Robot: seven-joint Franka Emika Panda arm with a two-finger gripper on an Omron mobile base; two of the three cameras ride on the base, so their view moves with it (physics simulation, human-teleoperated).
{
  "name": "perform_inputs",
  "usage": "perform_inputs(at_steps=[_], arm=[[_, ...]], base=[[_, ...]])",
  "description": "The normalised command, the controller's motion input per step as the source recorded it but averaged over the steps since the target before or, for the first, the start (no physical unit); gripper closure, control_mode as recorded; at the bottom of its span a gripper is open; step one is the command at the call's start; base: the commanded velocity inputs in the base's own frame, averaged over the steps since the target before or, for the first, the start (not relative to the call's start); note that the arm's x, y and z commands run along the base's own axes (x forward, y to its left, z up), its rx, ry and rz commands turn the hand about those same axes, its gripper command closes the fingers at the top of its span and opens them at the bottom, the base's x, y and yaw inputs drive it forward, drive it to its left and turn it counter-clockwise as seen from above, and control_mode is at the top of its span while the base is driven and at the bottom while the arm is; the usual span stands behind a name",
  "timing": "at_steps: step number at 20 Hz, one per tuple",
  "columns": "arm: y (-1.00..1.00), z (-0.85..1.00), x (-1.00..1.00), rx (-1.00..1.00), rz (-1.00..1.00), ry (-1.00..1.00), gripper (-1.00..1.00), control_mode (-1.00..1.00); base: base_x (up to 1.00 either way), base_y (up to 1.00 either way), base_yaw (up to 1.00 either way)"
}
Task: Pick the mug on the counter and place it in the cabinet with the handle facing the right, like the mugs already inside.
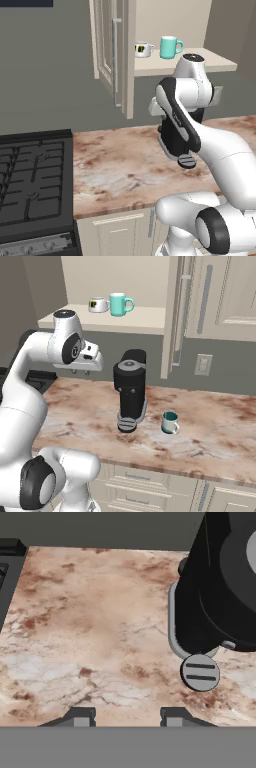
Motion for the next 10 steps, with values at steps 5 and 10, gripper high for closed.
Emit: perform_inputs(at_steps=[5, 10], arm=[[-0.05, 0.0, -0.3, 0.0, 0.0, 0.0, -1.0, -1.0], [-0.28, -0.03, -0.43, 0.0, 0.04, -0.01, -1.0, -1.0]], base=[[0.0, 0.0, 0.0], [0.0, 0.0, 0.0]])
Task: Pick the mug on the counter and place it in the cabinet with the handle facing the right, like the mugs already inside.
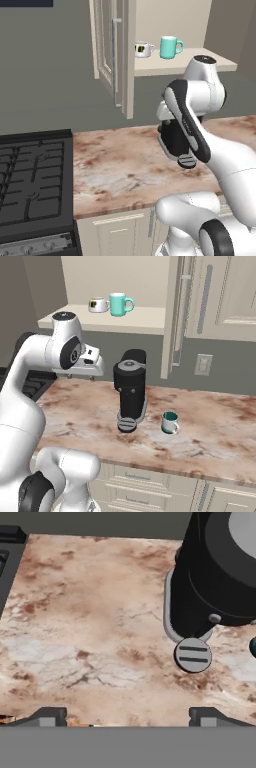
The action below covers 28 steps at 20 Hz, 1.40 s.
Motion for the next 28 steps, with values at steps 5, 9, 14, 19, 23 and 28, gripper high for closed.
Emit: perform_inputs(at_steps=[5, 9, 14, 19, 23, 28], arm=[[-0.4, -0.18, -0.28, 0.0, 0.07, 0.0, -1.0, -1.0], [-0.47, -0.32, -0.19, 0.0, 0.07, 0.0, -1.0, -1.0], [-0.45, -0.39, -0.17, 0.0, 0.1, 0.0, -1.0, -1.0], [-0.42, -0.35, -0.11, 0.0, 0.07, 0.0, -1.0, -1.0], [-0.44, -0.34, 0.0, 0.0, 0.04, 0.0, -1.0, -1.0], [-0.47, -0.35, 0.0, 0.0, 0.03, 0.0, -1.0, -1.0]], base=[[0.0, 0.0, 0.0], [0.0, 0.0, 0.0], [0.0, 0.0, 0.0], [0.0, 0.0, 0.0], [0.0, 0.0, 0.0], [0.0, 0.0, 0.0]])
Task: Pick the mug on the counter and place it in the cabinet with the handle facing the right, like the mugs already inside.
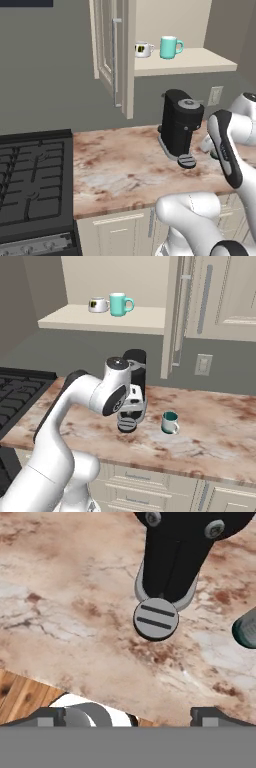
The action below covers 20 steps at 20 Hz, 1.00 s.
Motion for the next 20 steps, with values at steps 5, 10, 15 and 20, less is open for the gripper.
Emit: perform_inputs(at_steps=[5, 10, 15, 20], arm=[[-0.45, -0.43, 0.0, 0.0, 0.02, 0.0, -1.0, -1.0], [-0.52, -0.35, 0.04, 0.0, 0.0, 0.0, -1.0, -1.0], [-0.57, -0.17, 0.12, 0.0, 0.0, 0.0, -1.0, -1.0], [-0.58, -0.22, 0.15, 0.0, 0.0, 0.0, -1.0, -1.0]], base=[[0.0, 0.0, 0.0], [0.0, 0.0, 0.0], [0.0, 0.0, 0.0], [0.0, 0.0, 0.0]])
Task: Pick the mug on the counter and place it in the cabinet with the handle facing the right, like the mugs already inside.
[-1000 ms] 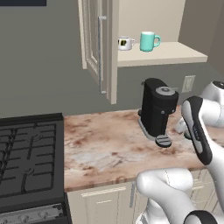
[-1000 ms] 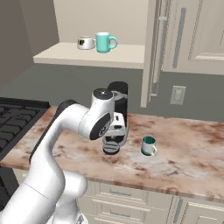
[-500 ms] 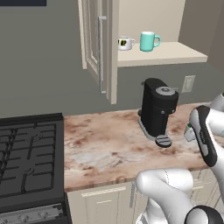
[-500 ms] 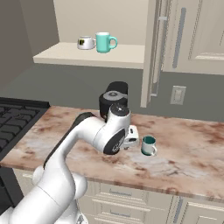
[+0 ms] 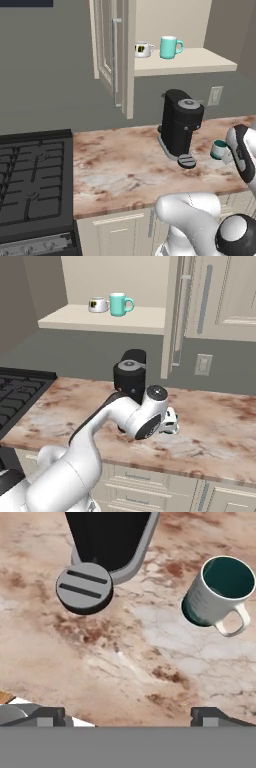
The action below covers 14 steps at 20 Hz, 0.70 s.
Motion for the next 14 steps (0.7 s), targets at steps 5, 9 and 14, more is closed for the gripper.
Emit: perform_inputs(at_steps=[5, 9, 14], arm=[[-0.54, -0.23, 0.21, 0.0, 0.0, 0.0, -1.0, -1.0], [-0.46, -0.23, 0.29, 0.0, 0.0, 0.0, -1.0, -1.0], [-0.31, -0.17, 0.32, 0.01, 0.0, 0.0, -1.0, -1.0]], base=[[0.0, 0.0, 0.0], [0.0, 0.0, 0.0], [0.0, 0.0, 0.0]])
